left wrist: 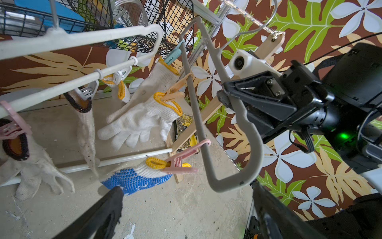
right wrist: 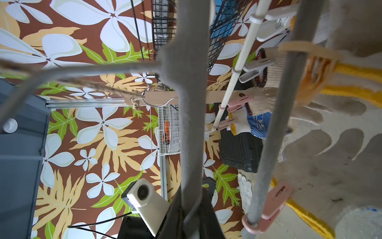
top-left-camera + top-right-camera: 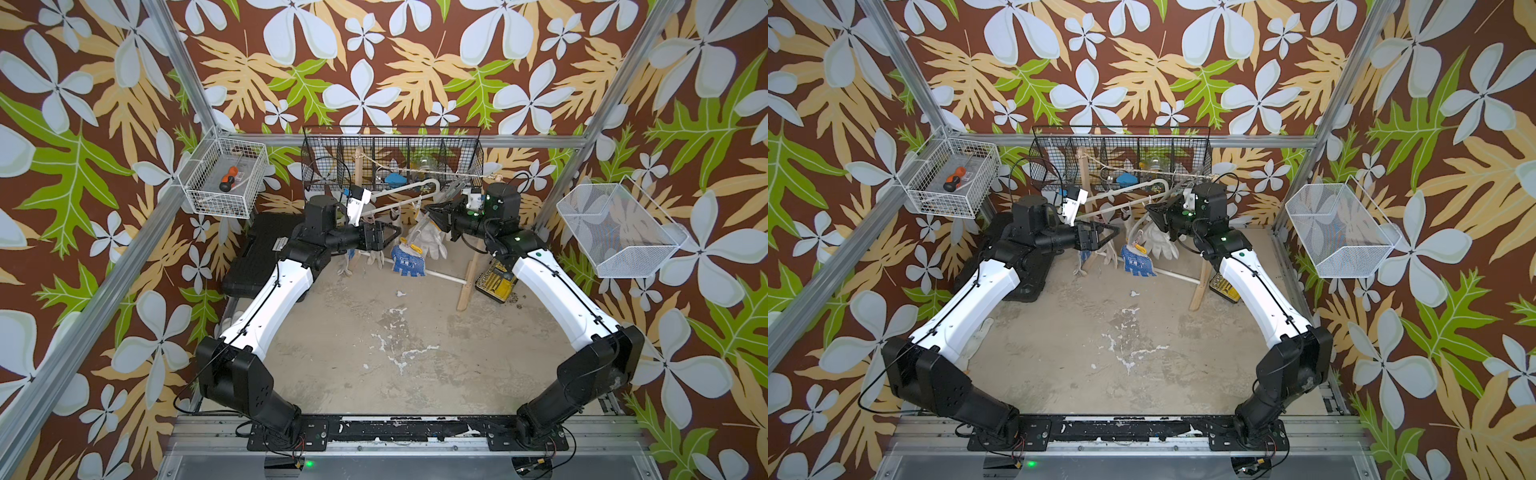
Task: Clip the gloves onto a hanger to dry
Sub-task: Pick up the glove from the center of the board, then place the hanger on the clothesline.
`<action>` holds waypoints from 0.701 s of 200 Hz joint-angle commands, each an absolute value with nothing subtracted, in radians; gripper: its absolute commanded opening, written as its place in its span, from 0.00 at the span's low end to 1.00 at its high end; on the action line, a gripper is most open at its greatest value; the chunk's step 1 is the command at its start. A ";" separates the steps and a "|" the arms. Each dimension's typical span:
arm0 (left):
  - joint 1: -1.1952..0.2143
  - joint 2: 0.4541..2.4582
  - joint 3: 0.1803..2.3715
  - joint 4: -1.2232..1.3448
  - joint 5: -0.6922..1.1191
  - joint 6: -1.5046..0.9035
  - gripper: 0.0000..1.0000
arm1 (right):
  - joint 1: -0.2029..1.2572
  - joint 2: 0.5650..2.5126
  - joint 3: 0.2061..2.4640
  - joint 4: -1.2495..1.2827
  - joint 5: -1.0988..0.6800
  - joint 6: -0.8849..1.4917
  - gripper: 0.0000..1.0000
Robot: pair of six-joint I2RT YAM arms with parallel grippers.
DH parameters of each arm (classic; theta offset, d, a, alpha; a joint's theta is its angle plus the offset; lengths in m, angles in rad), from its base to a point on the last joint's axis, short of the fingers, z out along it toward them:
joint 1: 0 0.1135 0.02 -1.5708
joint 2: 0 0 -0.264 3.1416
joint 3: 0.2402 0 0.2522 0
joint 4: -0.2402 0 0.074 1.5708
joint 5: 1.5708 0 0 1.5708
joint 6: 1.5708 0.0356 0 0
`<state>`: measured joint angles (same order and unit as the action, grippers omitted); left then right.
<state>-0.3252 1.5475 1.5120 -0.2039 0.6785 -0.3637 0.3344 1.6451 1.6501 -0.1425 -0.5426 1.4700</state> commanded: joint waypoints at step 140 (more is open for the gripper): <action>-0.322 1.560 1.496 -0.195 0.690 -0.374 1.00 | 0.327 1.587 1.498 -0.145 -0.584 1.564 0.00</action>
<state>-0.3233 1.5631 1.4956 -0.2058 0.6849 -0.3725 0.3275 1.5772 1.4528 -0.0128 -0.5556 1.4662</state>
